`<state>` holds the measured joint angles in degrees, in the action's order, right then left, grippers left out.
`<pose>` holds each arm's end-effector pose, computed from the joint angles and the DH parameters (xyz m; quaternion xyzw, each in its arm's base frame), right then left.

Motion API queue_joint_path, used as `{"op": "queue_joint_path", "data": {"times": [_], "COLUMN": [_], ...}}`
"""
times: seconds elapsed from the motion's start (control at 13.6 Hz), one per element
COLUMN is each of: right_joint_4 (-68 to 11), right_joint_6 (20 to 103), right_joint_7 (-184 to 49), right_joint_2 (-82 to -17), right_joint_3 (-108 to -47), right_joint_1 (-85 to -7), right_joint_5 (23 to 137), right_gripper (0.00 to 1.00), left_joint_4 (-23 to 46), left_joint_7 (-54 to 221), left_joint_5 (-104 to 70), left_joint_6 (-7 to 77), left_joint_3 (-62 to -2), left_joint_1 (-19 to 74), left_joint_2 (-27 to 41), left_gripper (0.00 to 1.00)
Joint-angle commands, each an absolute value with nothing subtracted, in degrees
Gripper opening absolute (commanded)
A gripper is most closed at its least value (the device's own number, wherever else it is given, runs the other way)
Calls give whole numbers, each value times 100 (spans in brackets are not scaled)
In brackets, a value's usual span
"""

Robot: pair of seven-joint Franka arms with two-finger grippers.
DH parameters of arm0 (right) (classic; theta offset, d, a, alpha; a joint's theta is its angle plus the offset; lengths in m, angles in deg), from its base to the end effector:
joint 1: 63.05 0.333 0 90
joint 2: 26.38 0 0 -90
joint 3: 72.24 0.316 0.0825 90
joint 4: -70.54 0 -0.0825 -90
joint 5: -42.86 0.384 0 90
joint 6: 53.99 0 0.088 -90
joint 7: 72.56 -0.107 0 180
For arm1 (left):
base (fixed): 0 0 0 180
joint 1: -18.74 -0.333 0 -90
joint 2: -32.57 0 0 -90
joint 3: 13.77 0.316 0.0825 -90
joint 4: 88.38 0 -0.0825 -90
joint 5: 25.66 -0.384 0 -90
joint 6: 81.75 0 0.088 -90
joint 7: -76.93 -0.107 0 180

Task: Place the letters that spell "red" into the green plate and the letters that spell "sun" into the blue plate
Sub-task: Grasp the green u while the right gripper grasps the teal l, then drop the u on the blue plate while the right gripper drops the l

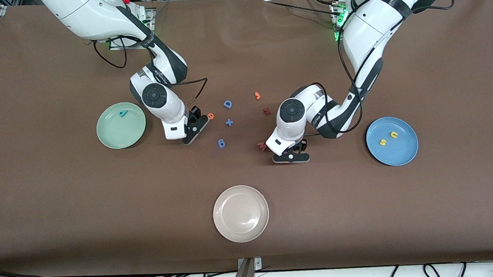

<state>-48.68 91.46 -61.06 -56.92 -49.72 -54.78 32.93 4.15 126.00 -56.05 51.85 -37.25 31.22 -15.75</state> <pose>0.4988 0.3004 0.1827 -0.9126 -0.4055 0.0204 0.0476 0.5760 -0.3670 0.1550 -0.9992 0.0150 -0.0130 0.0344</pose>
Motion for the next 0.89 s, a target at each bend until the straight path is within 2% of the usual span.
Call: {"op": "queue_joint_path", "data": {"times": [0.0,0.52,0.81], "right_joint_4": [-4855,-4864,-4891], "right_joint_6": [9102,8944,8953], "right_joint_7": [-6210,-6245,-6245], "right_joint_2": [-5741,-5732,-5732], "right_joint_3": [-4930,-4939,-4939], "right_joint_1": [-5505,-5505,-5505], "right_joint_5": [3187,2800,2792], "right_gripper": [46,46,15], "left_joint_4": [364,355,355], "left_joint_7": [12422,12080,11676], "left_joint_5": [-5757,-5721,-5713], "left_joint_6": [5158,5141,5062], "left_joint_3": [-3759,-3768,-3794], "left_joint_1": [3025,2762,2437], "left_joint_2": [-1656,-1648,-1578], "left_gripper": [1,0,0]}}
